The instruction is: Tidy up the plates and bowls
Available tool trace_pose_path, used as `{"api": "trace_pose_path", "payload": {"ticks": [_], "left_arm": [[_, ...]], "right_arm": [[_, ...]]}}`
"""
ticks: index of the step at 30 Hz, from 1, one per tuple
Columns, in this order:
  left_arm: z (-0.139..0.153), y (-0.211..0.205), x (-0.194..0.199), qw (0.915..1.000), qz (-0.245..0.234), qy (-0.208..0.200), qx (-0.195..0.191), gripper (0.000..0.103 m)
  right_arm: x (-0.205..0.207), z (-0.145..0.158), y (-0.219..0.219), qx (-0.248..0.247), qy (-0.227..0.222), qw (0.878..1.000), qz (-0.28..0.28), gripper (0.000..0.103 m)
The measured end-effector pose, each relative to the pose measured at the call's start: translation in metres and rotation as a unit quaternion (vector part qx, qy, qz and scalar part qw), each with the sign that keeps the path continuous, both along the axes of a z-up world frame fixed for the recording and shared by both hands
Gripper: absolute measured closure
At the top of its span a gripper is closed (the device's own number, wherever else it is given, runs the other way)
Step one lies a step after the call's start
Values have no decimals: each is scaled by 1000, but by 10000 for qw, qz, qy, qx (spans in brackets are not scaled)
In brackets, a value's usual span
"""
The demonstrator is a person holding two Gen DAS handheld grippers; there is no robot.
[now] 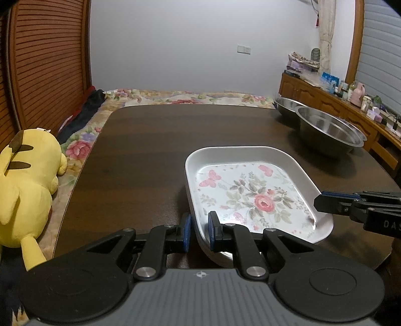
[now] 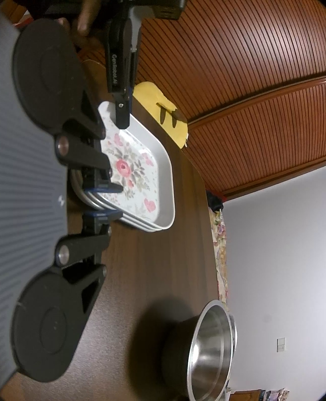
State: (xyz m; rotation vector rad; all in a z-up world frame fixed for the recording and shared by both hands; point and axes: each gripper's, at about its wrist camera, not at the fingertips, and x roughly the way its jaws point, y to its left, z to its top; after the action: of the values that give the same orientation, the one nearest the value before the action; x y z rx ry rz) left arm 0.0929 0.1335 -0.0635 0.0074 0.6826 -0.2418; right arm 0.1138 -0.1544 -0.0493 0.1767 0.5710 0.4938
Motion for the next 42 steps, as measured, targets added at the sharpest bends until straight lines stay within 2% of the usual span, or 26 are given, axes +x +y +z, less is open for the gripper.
{"api": "trace_pose_path", "payload": {"ticks": [10, 16, 20, 24, 27, 31, 33, 35, 37, 42], "left_arm": [[3, 2, 2, 10000, 59, 2, -9, 87], [14, 1, 4, 9999, 89, -117, -58, 86], [26, -9, 10, 9996, -10, -276, -81, 78], [38, -29, 24, 9988, -184, -441, -144, 67], [44, -48, 35, 9974, -323, -594, -231, 55], [49, -80, 49, 9951, -457, -851, -233, 45], [49, -93, 55, 9943, -497, -914, -247, 35], [48, -103, 60, 9936, -551, -927, -337, 30], [48, -113, 64, 9928, -633, -941, -381, 28], [47, -139, 79, 9920, -856, -873, -303, 28]], "right_arm": [[2, -3, -2, 34, 58, 10000, 43, 81], [1, -2, -5, 74, 31, 10000, -28, 81], [2, 4, -13, 153, -27, 9998, -130, 81], [3, 20, -36, 207, -318, 9986, -380, 80], [6, 32, -61, 230, -544, 9961, -661, 67], [14, 42, -101, 123, -767, 9899, -1185, 64], [19, 44, -119, 4, -867, 9851, -1482, 60], [24, 44, -133, -153, -954, 9803, -1720, 59], [30, 42, -144, -272, -962, 9763, -1918, 58], [45, 28, -163, -223, -784, 9726, -2178, 58]]}}
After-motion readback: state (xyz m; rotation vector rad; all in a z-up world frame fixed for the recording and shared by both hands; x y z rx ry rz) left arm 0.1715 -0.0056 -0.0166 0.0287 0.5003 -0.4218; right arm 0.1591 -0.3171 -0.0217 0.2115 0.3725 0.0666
